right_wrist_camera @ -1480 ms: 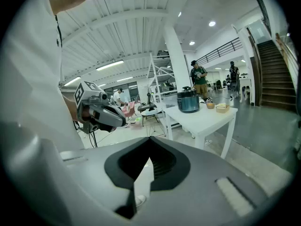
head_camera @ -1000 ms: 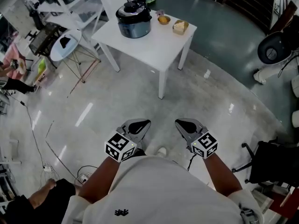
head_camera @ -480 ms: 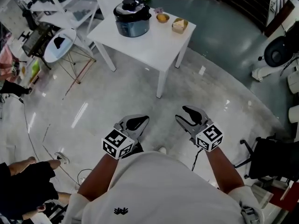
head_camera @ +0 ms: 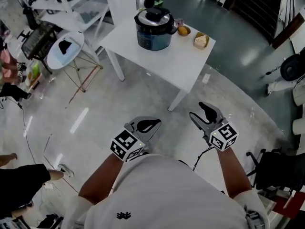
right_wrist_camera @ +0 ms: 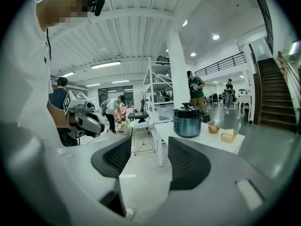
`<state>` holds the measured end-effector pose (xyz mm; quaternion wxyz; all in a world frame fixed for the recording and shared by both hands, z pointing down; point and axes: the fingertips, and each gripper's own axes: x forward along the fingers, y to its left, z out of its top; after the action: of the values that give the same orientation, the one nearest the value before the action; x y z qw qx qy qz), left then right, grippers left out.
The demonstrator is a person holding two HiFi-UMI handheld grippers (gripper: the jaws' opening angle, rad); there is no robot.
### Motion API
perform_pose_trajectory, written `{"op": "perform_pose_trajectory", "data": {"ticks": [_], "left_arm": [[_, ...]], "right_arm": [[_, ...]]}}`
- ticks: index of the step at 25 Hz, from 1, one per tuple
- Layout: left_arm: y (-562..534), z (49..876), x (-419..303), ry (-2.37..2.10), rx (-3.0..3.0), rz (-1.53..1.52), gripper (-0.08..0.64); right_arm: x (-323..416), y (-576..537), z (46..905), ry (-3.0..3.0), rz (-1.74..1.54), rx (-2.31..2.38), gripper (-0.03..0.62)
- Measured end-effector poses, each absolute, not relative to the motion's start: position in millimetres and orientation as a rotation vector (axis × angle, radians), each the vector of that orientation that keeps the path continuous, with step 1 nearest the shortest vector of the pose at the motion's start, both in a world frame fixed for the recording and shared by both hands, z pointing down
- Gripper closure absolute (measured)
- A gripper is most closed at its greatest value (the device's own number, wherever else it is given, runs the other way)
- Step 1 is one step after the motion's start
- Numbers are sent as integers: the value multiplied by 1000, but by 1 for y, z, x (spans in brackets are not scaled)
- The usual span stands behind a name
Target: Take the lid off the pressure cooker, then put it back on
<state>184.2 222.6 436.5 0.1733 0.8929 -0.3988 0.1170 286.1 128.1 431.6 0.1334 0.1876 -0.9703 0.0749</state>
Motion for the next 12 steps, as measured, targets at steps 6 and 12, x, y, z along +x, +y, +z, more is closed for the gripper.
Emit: {"op": "perform_pose_trajectory", "data": {"ticks": [6, 12], "left_arm": [[211, 431, 111, -1123, 2547, 353, 552], [187, 427, 70, -1165, 2525, 292, 552]], "right_arm": [[207, 83, 413, -2819, 163, 577, 321], [159, 40, 400, -2803, 97, 545, 321]]}}
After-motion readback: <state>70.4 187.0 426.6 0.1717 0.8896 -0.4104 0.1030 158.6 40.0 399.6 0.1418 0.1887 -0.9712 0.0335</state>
